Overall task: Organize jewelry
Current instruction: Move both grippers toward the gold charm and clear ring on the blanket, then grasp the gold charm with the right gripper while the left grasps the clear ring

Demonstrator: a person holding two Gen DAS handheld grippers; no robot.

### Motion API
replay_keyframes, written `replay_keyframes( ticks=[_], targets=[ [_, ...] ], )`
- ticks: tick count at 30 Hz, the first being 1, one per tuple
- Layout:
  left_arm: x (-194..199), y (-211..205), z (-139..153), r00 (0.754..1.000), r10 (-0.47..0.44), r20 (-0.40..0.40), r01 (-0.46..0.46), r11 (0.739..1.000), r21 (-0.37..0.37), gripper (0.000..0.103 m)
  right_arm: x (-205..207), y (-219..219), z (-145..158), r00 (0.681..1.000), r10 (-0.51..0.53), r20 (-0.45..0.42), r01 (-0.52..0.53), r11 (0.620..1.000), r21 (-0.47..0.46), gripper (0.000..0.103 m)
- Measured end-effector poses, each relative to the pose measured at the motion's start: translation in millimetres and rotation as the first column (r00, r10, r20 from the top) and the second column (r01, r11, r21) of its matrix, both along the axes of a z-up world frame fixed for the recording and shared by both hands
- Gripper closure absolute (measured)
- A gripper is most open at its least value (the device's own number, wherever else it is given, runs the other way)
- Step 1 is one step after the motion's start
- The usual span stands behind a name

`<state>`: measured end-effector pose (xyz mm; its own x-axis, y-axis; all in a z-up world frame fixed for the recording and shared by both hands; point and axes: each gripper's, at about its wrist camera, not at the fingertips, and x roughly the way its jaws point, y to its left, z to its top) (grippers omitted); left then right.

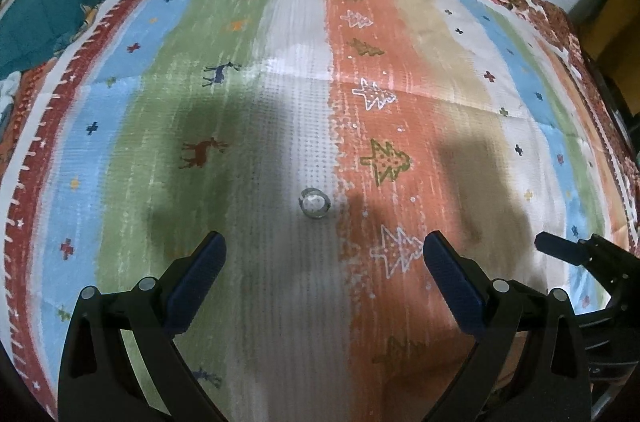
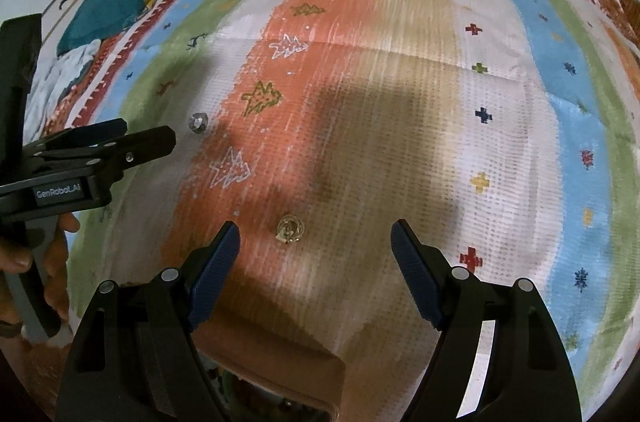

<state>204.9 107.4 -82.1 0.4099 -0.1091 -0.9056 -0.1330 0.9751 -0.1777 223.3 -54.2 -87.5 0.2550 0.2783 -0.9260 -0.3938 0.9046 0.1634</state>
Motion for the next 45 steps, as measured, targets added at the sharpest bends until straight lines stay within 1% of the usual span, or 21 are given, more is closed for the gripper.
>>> replay_keyframes(
  ticks=[3,7,13,14,15,16,17,18,22,23,25,27,28,30,31,32,33,36,43,44,45],
  targets=[
    [5.9,1.8,-4.4,1.000,-0.005,-0.007,0.005,1.000,-0.010,0.008,4.5,2.0,-4.1,1.000,0.002,-0.013,-0.002,1.000,-0.004,0.025],
    [13.5,4.7,-10.4,1.000,-0.010,-0.010,0.009,1.000,-0.012,0.014,8.1,8.6,-10.4,0.999,0.026,-0.028,-0.026,0.999,-0.021,0.025],
    [23.3,6.5,-23.9,0.999,-0.020,-0.046,0.020,1.000,-0.014,0.026,9.7,19.0,-19.6,0.997,0.064,-0.053,-0.067,0.997,-0.044,0.025],
    [25.1,5.9,-26.4,0.998,-0.025,-0.052,0.024,1.000,-0.013,0.030,10.0,20.3,-20.8,0.996,0.069,-0.057,-0.072,0.996,-0.047,0.025],
    [26.2,5.6,-28.4,0.998,-0.028,-0.057,0.027,1.000,-0.012,0.034,10.1,21.8,-22.1,0.996,0.074,-0.059,-0.077,0.996,-0.050,0.027],
    [27.6,5.0,-30.6,0.998,-0.032,-0.063,0.032,0.999,-0.011,0.035,10.1,22.7,-23.1,0.995,0.077,-0.063,-0.081,0.995,-0.050,0.032],
    [28.4,4.6,-31.5,0.997,-0.035,-0.064,0.035,0.999,-0.009,0.035,10.7,23.7,-24.5,0.994,0.080,-0.070,-0.083,0.995,-0.052,0.044],
    [29.4,4.0,-31.6,0.997,-0.038,-0.063,0.038,0.999,-0.006,0.036,11.1,25.2,-26.4,0.993,0.082,-0.080,-0.087,0.995,-0.052,0.051],
    [33.1,1.8,-31.8,0.997,-0.048,-0.065,0.048,0.999,-0.006,0.044,12.0,28.4,-30.4,0.992,0.087,-0.094,-0.091,0.995,-0.049,0.052],
    [33.7,2.0,-32.4,0.997,-0.048,-0.065,0.048,0.999,-0.002,0.046,12.4,29.0,-30.9,0.992,0.088,-0.095,-0.093,0.994,-0.052,0.053],
    [34.3,1.3,-34.5,0.996,-0.051,-0.068,0.052,0.999,0.013,0.052,12.9,29.6,-31.9,0.991,0.088,-0.100,-0.094,0.994,-0.057,0.060],
    [33.6,0.7,-35.6,0.996,-0.056,-0.068,0.059,0.998,0.031,0.056,11.8,30.5,-32.7,0.990,0.095,-0.101,-0.102,0.992,-0.070,0.070],
    [33.2,0.6,-36.0,0.996,-0.058,-0.069,0.061,0.997,0.042,0.059,11.5,31.0,-33.4,0.990,0.098,-0.102,-0.105,0.992,-0.074,0.071],
    [32.6,0.4,-36.4,0.996,-0.062,-0.072,0.066,0.996,0.061,0.071,11.5,30.7,-34.3,0.989,0.099,-0.107,-0.108,0.991,-0.077,0.081],
    [32.1,0.6,-36.4,0.995,-0.062,-0.074,0.067,0.996,0.065,0.075,11.4,30.6,-34.8,0.989,0.099,-0.109,-0.108,0.991,-0.078,0.083],
    [31.8,0.7,-36.3,0.995,-0.063,-0.076,0.068,0.995,0.071,0.081,11.2,30.3,-35.0,0.989,0.099,-0.110,-0.108,0.991,-0.079,0.085],
    [31.8,0.0,-36.5,0.995,-0.064,-0.079,0.070,0.994,0.078,0.084,11.1,30.1,-35.3,0.989,0.100,-0.111,-0.109,0.991,-0.079,0.086],
    [31.3,-1.7,-36.4,0.995,-0.070,-0.076,0.077,0.993,0.085,0.084,10.8,29.0,-35.5,0.989,0.103,-0.109,-0.111,0.991,-0.077,0.086],
    [27.9,0.5,-32.1,0.995,-0.069,-0.069,0.074,0.995,0.071,0.084,9.6,24.6,-31.6,0.989,0.113,-0.095,-0.120,0.990,-0.069,0.089],
    [27.0,0.4,-30.8,0.995,-0.069,-0.065,0.074,0.995,0.071,0.084,9.3,24.3,-30.4,0.989,0.112,-0.092,-0.119,0.991,-0.068,0.093],
    [25.8,0.5,-29.0,0.996,-0.068,-0.062,0.073,0.995,0.070,0.084,9.3,23.2,-28.6,0.990,0.109,-0.087,-0.115,0.991,-0.066,0.093]
  ],
)
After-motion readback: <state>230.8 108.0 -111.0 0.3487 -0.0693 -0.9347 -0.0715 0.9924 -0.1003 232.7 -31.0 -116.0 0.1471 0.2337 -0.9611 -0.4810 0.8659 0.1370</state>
